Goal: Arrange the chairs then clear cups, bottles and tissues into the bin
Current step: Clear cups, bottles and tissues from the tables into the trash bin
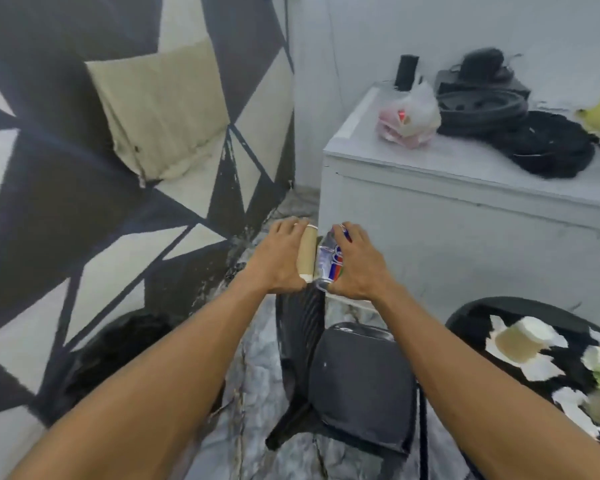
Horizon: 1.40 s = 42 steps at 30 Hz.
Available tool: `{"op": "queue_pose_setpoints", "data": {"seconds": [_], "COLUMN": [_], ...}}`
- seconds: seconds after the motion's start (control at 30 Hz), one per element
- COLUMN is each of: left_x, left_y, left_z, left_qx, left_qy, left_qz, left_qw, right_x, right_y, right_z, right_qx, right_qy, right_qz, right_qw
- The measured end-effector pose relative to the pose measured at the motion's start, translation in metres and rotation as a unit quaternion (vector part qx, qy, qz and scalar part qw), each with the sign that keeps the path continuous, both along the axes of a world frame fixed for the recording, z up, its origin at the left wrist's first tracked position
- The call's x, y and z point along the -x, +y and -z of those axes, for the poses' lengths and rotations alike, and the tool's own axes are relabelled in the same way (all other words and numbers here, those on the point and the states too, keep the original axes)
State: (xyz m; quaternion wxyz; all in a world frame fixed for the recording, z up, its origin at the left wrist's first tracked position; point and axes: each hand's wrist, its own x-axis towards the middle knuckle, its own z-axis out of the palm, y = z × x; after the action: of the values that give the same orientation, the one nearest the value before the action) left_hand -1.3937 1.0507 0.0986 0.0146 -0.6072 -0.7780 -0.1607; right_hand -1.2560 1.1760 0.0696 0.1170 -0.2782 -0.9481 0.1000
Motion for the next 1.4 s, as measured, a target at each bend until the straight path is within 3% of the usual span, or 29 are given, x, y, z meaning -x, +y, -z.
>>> {"op": "queue_pose_setpoints", "data": {"seconds": [0.2, 0.37, 0.7, 0.9, 1.1, 1.4], "left_x": [0.099, 0.160, 0.239, 0.267, 0.314, 0.387], "left_y": [-0.115, -0.189, -0.243, -0.265, -0.282, -0.294], "left_z": [0.033, 0.075, 0.132, 0.154, 0.173, 0.215], "left_qx": [0.037, 0.096, 0.163, 0.199, 0.208, 0.273], "left_qy": [-0.018, -0.068, -0.132, -0.150, -0.149, -0.174], "left_qz": [-0.164, -0.280, -0.382, -0.420, -0.416, -0.368], "left_qw": [0.986, 0.953, 0.900, 0.873, 0.872, 0.871], "right_x": [0.142, 0.235, 0.353, 0.389, 0.426, 0.453], "right_y": [-0.076, -0.133, -0.183, -0.198, -0.216, -0.231], "right_z": [0.020, 0.064, 0.128, 0.159, 0.169, 0.206], "right_qx": [-0.001, 0.027, 0.064, 0.094, 0.060, 0.081], "right_qy": [-0.036, -0.080, -0.177, -0.252, -0.273, -0.370], "right_qz": [-0.165, -0.284, -0.402, -0.404, -0.397, -0.285], "right_qw": [0.986, 0.955, 0.896, 0.875, 0.874, 0.880]}}
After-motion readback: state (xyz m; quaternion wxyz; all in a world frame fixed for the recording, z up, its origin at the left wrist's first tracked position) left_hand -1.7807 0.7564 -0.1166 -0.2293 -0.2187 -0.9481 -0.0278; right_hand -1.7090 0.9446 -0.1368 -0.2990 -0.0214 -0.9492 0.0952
